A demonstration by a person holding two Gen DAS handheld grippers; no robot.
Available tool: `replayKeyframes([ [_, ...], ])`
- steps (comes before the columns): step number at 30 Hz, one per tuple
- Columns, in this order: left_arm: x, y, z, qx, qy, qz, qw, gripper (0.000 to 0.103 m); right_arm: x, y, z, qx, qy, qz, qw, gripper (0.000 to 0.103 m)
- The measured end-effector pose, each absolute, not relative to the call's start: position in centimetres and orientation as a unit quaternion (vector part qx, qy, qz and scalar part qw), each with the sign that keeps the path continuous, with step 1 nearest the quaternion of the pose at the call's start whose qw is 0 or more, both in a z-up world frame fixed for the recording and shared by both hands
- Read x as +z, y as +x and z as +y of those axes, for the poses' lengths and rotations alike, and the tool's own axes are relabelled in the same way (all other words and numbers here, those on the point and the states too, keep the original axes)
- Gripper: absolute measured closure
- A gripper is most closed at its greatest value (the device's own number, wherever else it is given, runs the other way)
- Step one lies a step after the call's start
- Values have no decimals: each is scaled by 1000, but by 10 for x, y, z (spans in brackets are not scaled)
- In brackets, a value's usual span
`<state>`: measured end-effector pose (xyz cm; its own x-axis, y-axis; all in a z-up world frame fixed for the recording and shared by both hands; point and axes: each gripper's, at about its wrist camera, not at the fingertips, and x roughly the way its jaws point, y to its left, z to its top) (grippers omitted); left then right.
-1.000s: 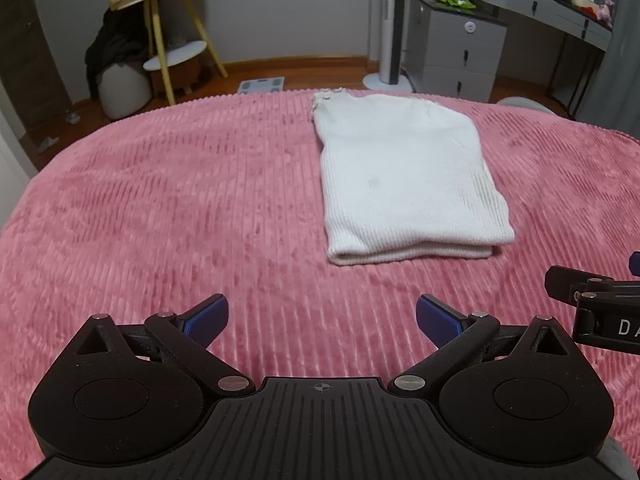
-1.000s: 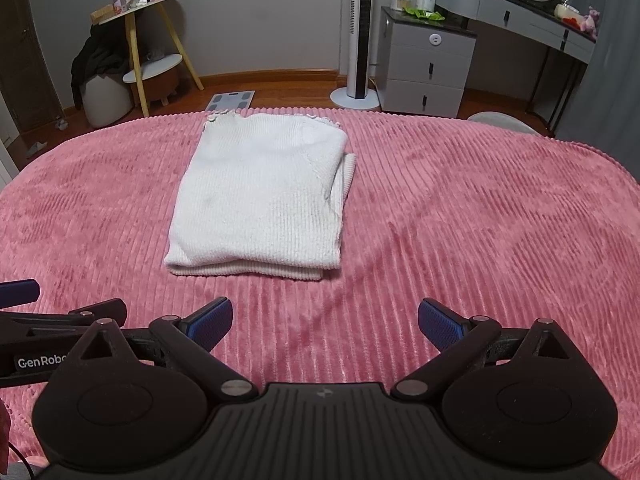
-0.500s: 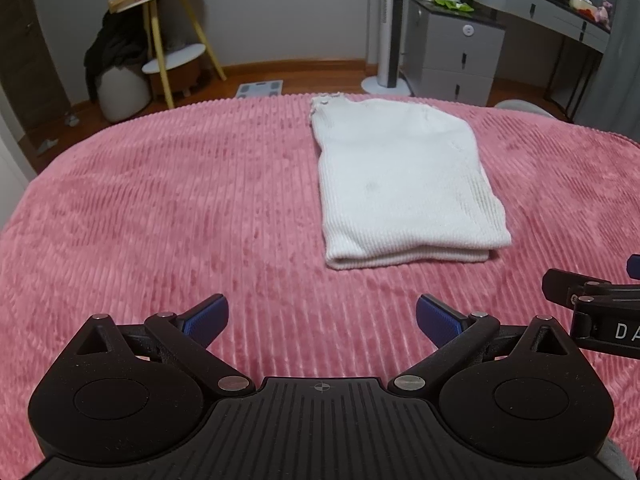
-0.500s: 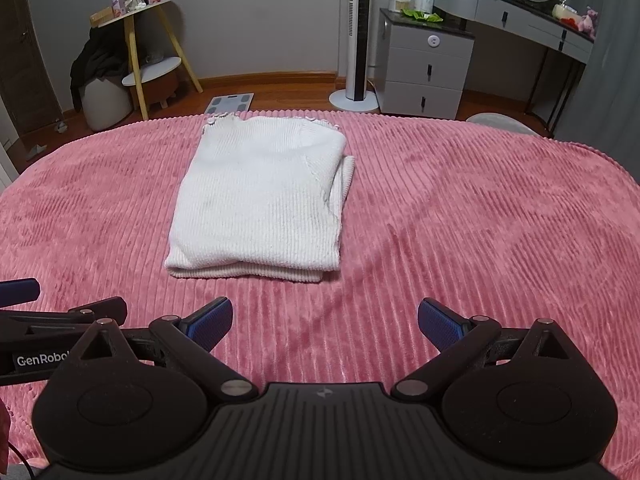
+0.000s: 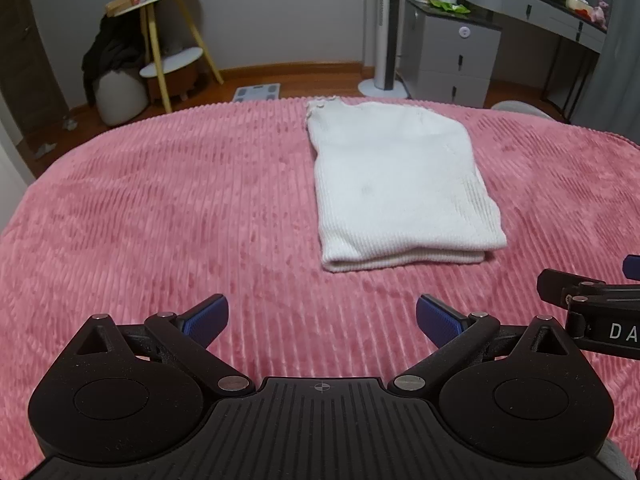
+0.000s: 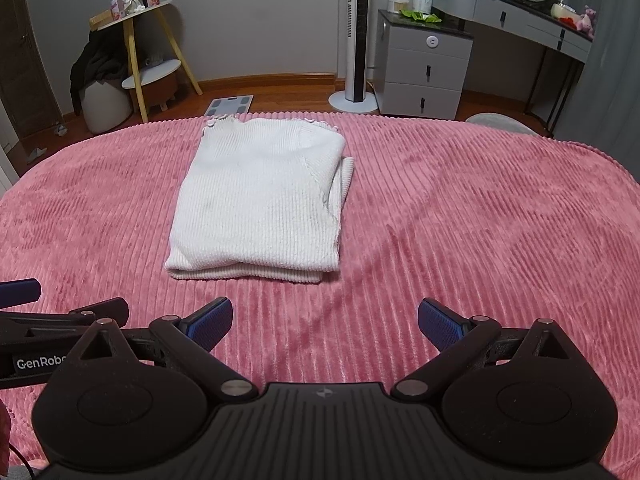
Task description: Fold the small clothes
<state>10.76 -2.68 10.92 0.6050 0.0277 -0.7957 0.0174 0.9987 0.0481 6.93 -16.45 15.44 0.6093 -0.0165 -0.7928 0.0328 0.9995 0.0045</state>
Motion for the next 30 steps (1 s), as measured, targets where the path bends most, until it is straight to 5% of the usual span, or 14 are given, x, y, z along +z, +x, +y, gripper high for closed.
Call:
replayKeyframes([
  [30,112,105,-28,0,30,440,898,0,154,63,-161,-15,21,437,899,4],
])
